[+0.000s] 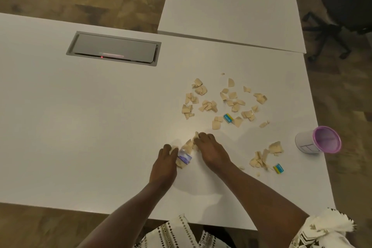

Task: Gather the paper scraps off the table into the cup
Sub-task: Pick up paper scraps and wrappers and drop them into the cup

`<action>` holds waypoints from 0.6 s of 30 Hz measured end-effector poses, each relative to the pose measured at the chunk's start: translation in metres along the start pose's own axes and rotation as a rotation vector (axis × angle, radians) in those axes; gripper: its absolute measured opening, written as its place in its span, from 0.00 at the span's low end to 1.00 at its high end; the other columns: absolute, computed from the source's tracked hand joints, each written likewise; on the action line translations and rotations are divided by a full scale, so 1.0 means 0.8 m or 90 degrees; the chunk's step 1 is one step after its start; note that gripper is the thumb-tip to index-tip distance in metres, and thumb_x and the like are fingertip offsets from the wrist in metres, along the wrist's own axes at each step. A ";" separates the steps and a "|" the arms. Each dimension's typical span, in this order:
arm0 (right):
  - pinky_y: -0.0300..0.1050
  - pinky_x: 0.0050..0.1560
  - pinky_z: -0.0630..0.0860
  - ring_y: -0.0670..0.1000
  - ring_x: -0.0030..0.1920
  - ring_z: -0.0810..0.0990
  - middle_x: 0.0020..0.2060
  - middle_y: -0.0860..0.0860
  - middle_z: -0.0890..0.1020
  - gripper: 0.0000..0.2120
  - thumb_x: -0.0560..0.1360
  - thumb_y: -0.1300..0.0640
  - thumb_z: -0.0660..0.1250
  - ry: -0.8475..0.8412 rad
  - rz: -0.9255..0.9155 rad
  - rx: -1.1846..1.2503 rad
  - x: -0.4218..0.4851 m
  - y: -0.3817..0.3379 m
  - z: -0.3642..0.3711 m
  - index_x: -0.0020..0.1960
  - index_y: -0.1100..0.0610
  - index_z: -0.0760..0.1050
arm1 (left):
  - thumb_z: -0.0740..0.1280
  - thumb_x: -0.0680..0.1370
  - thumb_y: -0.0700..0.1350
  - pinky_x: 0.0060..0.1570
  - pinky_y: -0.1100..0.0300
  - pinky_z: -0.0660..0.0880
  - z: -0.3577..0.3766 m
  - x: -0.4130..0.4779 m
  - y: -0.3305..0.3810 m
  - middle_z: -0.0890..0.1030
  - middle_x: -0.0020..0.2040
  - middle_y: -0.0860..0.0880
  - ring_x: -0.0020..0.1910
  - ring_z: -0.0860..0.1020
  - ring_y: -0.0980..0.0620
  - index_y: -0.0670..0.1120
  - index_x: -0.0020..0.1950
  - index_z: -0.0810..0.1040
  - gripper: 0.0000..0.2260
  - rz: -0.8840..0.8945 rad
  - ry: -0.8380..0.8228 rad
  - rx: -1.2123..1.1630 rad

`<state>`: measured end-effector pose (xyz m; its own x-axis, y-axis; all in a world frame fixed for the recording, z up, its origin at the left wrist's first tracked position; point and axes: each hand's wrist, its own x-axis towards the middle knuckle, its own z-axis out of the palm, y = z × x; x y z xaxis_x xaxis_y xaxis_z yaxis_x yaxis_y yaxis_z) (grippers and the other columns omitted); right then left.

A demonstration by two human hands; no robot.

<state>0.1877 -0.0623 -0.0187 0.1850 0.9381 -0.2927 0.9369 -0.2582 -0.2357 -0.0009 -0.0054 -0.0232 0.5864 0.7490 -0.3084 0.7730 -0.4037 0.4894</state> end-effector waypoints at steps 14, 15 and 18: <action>0.38 0.46 0.73 0.52 0.46 0.79 0.47 0.53 0.82 0.08 0.76 0.67 0.63 0.203 0.237 0.353 -0.019 0.028 -0.019 0.49 0.60 0.80 | 0.60 0.76 0.37 0.44 0.53 0.76 0.000 0.024 0.026 0.77 0.47 0.47 0.47 0.75 0.46 0.44 0.52 0.80 0.12 0.006 0.013 -0.046; 0.35 0.46 0.72 0.50 0.47 0.79 0.47 0.52 0.82 0.08 0.77 0.66 0.64 0.208 0.261 0.387 -0.022 0.031 -0.022 0.49 0.60 0.81 | 0.59 0.76 0.38 0.43 0.53 0.76 -0.002 0.025 0.030 0.77 0.45 0.47 0.45 0.76 0.46 0.45 0.51 0.80 0.11 0.005 0.016 -0.052; 0.31 0.46 0.69 0.47 0.47 0.79 0.46 0.49 0.84 0.06 0.77 0.63 0.66 0.213 0.304 0.441 -0.032 0.041 -0.031 0.50 0.57 0.81 | 0.59 0.78 0.41 0.42 0.53 0.75 -0.007 0.029 0.046 0.76 0.42 0.47 0.42 0.76 0.46 0.44 0.44 0.80 0.10 0.000 0.035 -0.091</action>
<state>0.2212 -0.0892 0.0043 0.6858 0.6860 -0.2430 0.3701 -0.6163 -0.6951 0.0399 -0.0004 -0.0079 0.5698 0.7779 -0.2651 0.7283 -0.3285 0.6014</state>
